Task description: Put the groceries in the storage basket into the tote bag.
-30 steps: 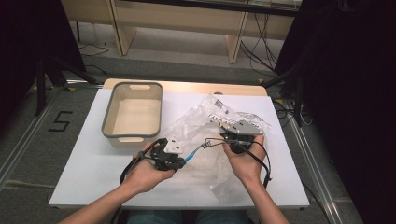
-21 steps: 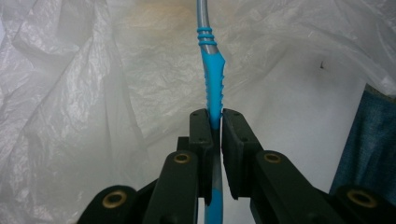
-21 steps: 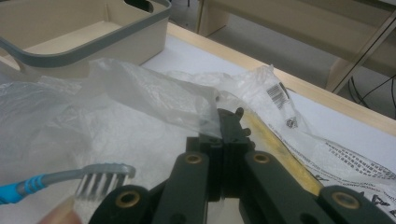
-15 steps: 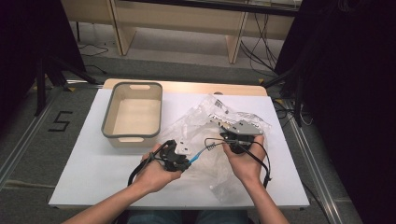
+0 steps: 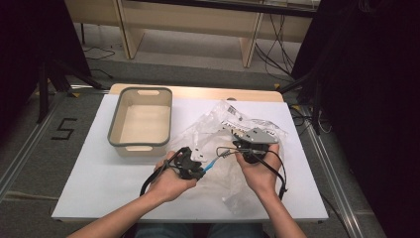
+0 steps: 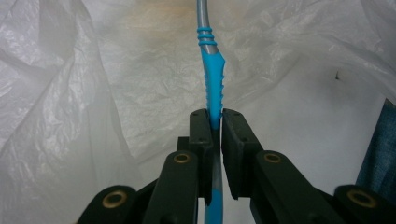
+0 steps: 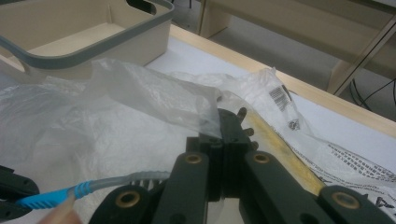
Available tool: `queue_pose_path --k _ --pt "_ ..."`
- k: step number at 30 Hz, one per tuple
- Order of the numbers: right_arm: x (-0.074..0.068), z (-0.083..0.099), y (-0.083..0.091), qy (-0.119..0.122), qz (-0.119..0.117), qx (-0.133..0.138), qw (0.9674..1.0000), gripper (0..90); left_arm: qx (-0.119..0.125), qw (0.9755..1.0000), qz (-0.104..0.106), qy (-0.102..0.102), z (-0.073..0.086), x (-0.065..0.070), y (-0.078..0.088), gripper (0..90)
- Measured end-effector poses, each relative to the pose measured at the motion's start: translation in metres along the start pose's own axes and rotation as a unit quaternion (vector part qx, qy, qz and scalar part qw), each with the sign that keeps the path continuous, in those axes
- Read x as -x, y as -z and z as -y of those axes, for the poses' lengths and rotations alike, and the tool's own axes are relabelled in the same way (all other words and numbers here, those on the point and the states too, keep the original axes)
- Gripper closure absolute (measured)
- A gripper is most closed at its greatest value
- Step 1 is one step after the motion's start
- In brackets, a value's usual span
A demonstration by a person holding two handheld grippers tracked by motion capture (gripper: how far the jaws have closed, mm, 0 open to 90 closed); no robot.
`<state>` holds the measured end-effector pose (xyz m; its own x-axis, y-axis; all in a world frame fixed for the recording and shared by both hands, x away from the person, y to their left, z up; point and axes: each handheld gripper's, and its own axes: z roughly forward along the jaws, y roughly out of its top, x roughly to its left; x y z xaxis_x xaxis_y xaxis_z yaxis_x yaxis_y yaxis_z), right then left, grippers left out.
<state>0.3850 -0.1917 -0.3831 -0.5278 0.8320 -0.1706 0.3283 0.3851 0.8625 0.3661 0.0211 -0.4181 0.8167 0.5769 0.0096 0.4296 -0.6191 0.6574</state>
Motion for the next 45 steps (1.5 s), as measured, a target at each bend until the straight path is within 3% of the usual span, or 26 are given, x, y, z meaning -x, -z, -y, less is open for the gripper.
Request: queue_pose_path --k 7,10,34,45 --pt "0.000 0.000 0.000 -0.001 -0.001 0.001 1.0000 90.0 -0.005 1.0000 -0.003 -0.003 -0.004 -0.002 -0.004 82.5" --pt "0.000 0.000 0.000 -0.002 -0.001 0.002 1.0000 90.0 0.000 1.0000 -0.004 0.008 -0.005 -0.001 -0.007 82.5" --pt "-0.002 0.000 0.000 0.001 -0.006 0.002 1.0000 90.0 0.001 0.9996 -0.004 0.027 -0.021 -0.005 -0.018 82.5" --pt "-0.004 0.000 -0.001 0.001 -0.009 0.004 1.0000 90.0 0.002 0.9989 -0.009 0.046 -0.027 -0.007 -0.026 82.5"
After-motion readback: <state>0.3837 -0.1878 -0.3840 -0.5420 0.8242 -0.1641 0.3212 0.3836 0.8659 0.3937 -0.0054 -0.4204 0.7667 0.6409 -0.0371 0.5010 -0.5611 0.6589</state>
